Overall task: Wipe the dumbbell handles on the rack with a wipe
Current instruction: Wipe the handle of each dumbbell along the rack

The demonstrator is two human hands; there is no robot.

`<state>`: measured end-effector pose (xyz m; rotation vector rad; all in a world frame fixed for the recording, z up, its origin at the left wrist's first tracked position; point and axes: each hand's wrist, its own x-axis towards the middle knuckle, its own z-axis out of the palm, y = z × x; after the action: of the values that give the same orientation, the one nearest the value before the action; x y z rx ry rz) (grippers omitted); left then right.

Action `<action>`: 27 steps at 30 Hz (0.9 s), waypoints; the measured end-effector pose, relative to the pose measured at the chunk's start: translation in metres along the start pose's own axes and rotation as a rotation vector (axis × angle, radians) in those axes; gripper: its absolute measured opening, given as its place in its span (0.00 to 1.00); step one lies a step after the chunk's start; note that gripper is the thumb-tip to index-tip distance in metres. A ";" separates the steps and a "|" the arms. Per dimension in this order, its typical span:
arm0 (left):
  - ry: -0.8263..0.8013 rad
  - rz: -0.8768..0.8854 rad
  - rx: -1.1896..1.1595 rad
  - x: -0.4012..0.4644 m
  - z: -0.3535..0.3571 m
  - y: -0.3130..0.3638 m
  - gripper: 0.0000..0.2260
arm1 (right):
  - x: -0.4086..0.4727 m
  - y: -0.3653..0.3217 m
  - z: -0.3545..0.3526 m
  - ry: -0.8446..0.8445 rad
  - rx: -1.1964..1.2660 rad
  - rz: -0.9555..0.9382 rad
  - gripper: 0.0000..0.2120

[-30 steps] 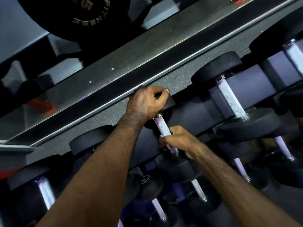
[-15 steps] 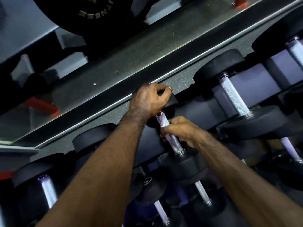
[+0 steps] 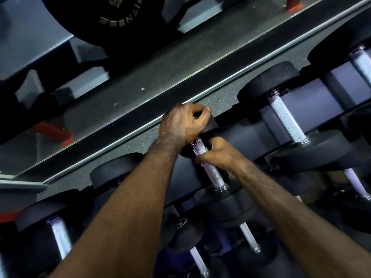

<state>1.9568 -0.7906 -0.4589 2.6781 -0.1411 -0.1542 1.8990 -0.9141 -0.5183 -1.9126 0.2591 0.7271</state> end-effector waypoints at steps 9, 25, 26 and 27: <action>0.018 0.006 0.000 0.000 0.001 -0.001 0.18 | -0.032 0.023 -0.004 0.214 -0.092 -0.164 0.17; 0.026 -0.002 -0.048 0.000 0.003 -0.001 0.22 | -0.059 0.044 0.019 0.424 -0.146 -0.241 0.15; 0.025 0.000 -0.044 0.000 0.003 -0.002 0.22 | -0.058 0.047 0.020 0.425 -0.142 -0.241 0.15; 0.022 0.001 -0.042 0.000 0.003 -0.002 0.22 | -0.055 0.045 0.021 0.433 -0.138 -0.247 0.16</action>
<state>1.9563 -0.7904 -0.4621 2.6372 -0.1315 -0.1258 1.8265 -0.9235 -0.5254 -2.1748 0.2383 0.1642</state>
